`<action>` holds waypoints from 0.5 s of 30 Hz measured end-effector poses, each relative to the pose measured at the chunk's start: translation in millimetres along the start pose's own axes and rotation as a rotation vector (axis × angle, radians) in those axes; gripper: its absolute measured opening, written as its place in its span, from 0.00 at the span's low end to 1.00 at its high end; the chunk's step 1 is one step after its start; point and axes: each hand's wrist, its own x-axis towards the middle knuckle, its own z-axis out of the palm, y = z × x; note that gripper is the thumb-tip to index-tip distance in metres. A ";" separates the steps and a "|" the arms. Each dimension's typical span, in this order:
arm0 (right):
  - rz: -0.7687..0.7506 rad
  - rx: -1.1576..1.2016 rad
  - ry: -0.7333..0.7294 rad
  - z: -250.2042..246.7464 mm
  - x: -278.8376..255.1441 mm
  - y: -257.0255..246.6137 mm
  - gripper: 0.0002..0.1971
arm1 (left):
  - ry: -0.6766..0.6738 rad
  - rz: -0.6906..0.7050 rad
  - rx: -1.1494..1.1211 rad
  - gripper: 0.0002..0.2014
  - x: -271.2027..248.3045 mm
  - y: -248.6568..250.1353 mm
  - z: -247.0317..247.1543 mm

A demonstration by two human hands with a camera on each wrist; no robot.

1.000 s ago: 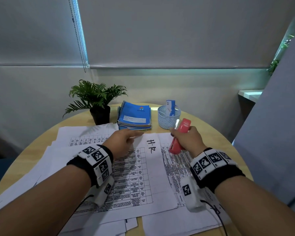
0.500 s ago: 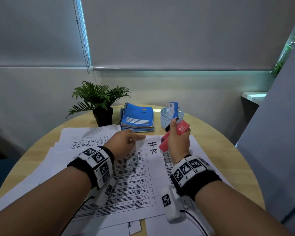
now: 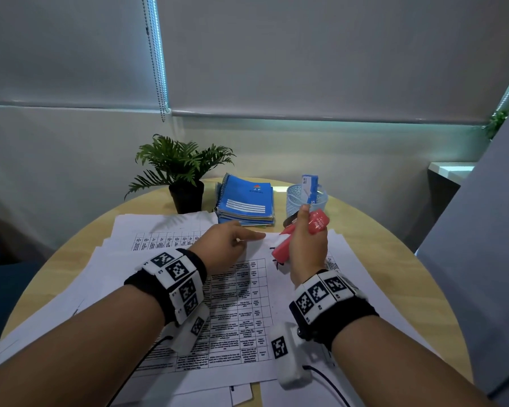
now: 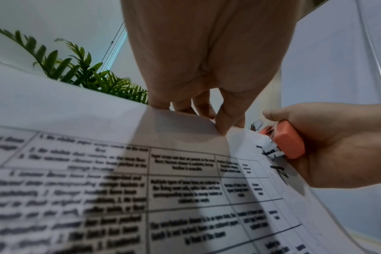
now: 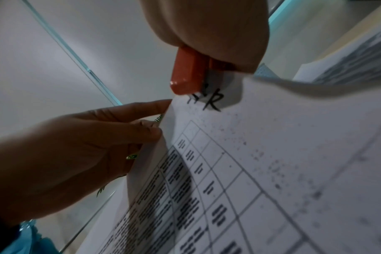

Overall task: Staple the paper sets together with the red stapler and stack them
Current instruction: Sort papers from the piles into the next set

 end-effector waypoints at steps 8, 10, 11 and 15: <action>0.036 -0.045 0.063 6.6 6.0 5.2 0.24 | -0.028 0.038 -0.030 0.20 -4.2 4.0 -1.9; 0.035 -0.038 0.068 7.8 8.5 6.8 0.22 | -0.033 0.049 -0.023 0.20 -5.5 3.6 -1.5; 0.033 -0.040 0.069 7.6 9.3 6.8 0.21 | -0.035 0.049 -0.025 0.20 -6.0 3.3 -1.2; 0.004 -0.094 0.079 6.9 13.2 7.6 0.20 | -0.030 0.049 -0.051 0.20 -8.1 3.2 0.0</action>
